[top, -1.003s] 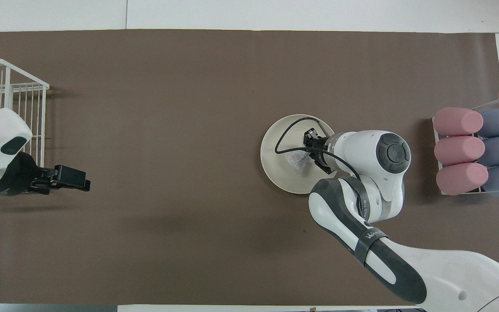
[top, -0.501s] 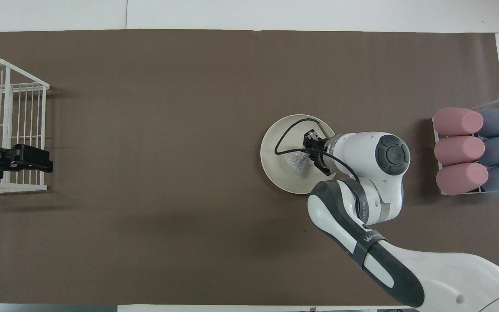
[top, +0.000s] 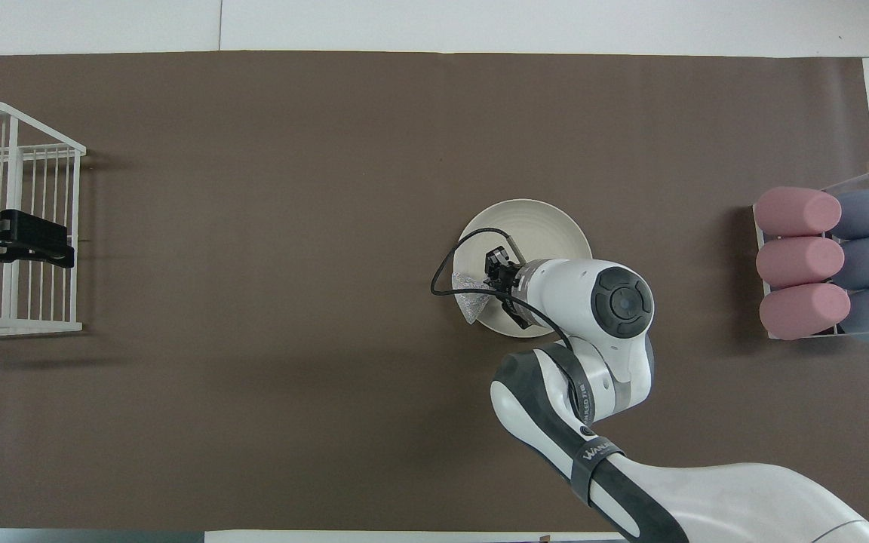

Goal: Wipe plate with sponge

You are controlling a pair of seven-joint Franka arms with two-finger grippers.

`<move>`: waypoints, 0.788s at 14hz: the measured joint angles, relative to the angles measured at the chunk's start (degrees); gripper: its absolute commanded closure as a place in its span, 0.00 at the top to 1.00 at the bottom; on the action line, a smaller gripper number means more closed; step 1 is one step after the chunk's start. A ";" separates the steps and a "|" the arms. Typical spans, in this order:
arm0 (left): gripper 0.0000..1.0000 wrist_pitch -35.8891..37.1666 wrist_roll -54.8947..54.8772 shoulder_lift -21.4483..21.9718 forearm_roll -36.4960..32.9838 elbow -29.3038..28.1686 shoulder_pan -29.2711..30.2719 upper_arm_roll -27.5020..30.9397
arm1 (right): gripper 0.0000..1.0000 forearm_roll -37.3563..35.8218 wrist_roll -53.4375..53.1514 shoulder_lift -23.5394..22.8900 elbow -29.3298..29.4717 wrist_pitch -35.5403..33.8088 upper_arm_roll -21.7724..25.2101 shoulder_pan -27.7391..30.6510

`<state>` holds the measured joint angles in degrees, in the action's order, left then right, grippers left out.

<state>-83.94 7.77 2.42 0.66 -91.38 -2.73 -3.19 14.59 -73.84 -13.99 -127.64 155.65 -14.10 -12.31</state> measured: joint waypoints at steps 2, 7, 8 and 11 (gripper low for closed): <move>1.00 -0.01 0.19 -0.09 0.00 0.00 -1.94 1.07 | 0.00 0.01 5.84 0.04 0.02 0.00 0.03 3.34; 1.00 -0.02 0.29 -0.22 0.00 0.00 -5.43 4.11 | 0.00 0.00 11.74 -0.02 -0.04 -0.04 0.13 6.71; 1.00 -0.04 0.28 -0.24 0.00 0.00 -5.48 4.17 | 0.00 0.01 11.57 -0.02 -0.05 -0.04 0.11 6.54; 1.00 -0.58 0.28 -0.36 0.00 0.00 -5.69 4.29 | 0.00 0.01 4.77 0.09 -0.06 -0.04 0.03 2.46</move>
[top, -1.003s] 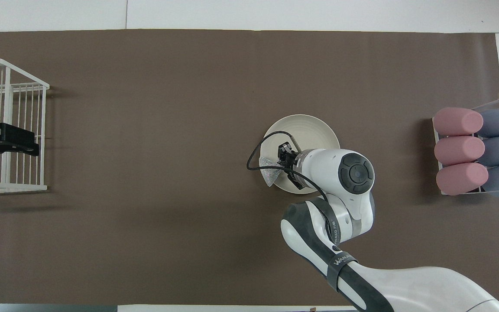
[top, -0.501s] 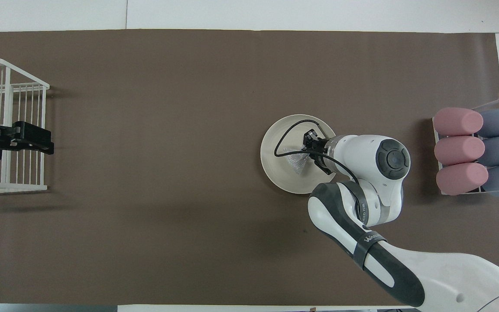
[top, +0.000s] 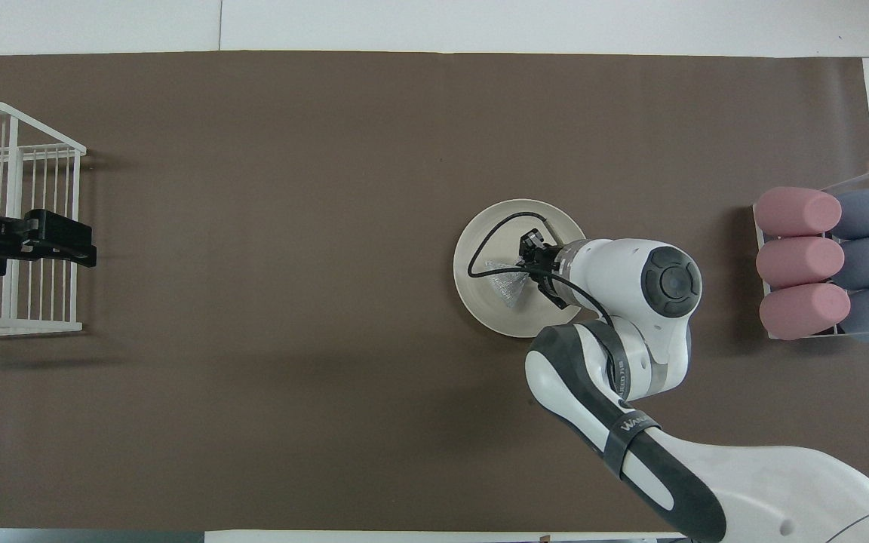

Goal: Wipe plate with sponge

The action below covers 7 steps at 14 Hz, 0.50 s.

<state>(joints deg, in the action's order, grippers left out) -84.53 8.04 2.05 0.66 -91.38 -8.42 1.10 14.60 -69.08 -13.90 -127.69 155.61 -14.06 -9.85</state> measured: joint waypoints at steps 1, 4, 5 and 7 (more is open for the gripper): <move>1.00 -0.16 0.00 -0.12 0.00 0.00 -0.11 0.04 | 0.00 0.00 -2.53 0.00 -0.03 0.01 -0.02 -2.04; 1.00 -0.35 -0.01 -0.38 0.00 0.00 -0.43 0.01 | 0.00 0.02 -4.62 0.00 -0.16 0.02 -0.05 -3.93; 1.00 -0.39 -0.01 -0.39 0.00 0.00 -0.47 0.01 | 0.00 0.04 -4.65 0.00 -0.14 0.00 -0.05 -3.90; 1.00 -0.40 -0.02 -0.40 0.00 0.00 -0.48 0.01 | 0.00 0.04 -4.83 0.21 0.14 -1.03 0.04 -3.88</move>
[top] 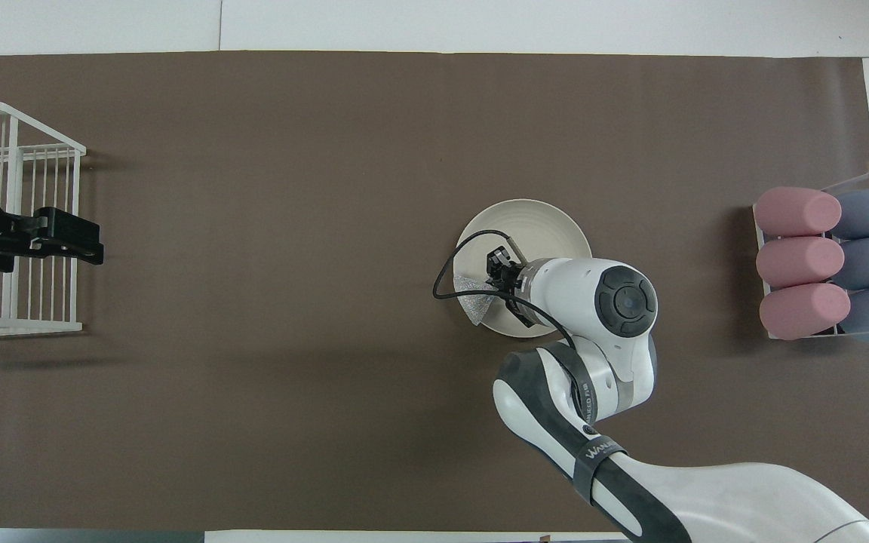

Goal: Wipe plate with sponge

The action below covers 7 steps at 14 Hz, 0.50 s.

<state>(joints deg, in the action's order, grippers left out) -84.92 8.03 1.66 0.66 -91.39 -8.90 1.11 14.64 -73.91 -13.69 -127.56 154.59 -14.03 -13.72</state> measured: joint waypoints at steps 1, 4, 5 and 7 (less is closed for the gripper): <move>1.00 0.00 0.00 -0.01 0.00 0.00 -0.01 0.00 | 0.00 0.00 -0.46 0.60 0.41 -2.26 0.15 0.07; 1.00 -0.01 0.00 -0.02 0.00 0.00 -0.12 0.00 | 0.00 -0.04 -3.43 6.83 4.39 -17.00 0.40 0.69; 1.00 -0.01 0.00 -0.02 0.00 0.00 -0.14 0.00 | 0.00 -0.08 -4.16 9.81 6.33 -22.78 0.48 1.13; 1.00 -0.01 0.00 -0.02 0.02 0.00 -0.14 0.02 | 0.00 -1.10 -5.55 15.45 11.10 -34.78 0.59 2.58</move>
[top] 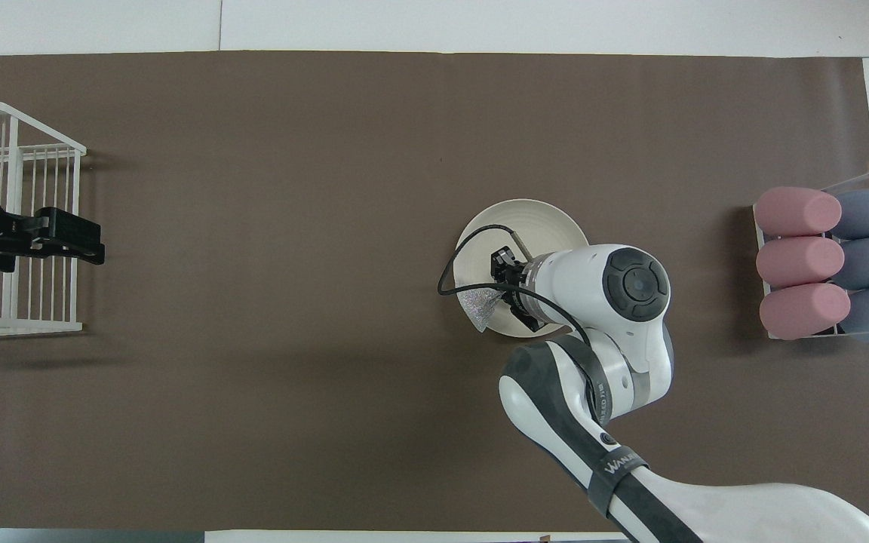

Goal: Wipe plate with sponge

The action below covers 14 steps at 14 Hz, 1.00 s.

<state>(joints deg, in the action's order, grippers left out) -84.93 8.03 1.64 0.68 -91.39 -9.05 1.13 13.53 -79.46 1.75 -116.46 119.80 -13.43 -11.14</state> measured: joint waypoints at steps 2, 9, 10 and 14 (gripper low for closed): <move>1.00 0.00 0.00 0.01 0.17 0.00 0.00 0.08 | 0.00 -2.44 -1.85 4.02 5.53 -11.30 0.12 1.20; 1.00 0.02 0.20 0.02 7.30 -0.68 1.91 0.94 | 0.00 -5.39 -14.35 6.53 13.28 -23.78 -1.77 -1.03; 1.00 0.02 0.20 0.06 7.74 -0.93 2.12 1.02 | 0.00 -5.50 -16.05 6.50 13.35 -23.78 -2.10 -2.19; 1.00 -0.21 1.73 0.71 12.12 -2.79 2.14 1.09 | 0.00 -5.56 -18.41 6.48 14.07 -23.78 -2.35 -3.49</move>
<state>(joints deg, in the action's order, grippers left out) -85.14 9.76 2.35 12.80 -94.17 -6.91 2.22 7.97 -97.87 8.24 -102.39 96.03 -15.78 -14.63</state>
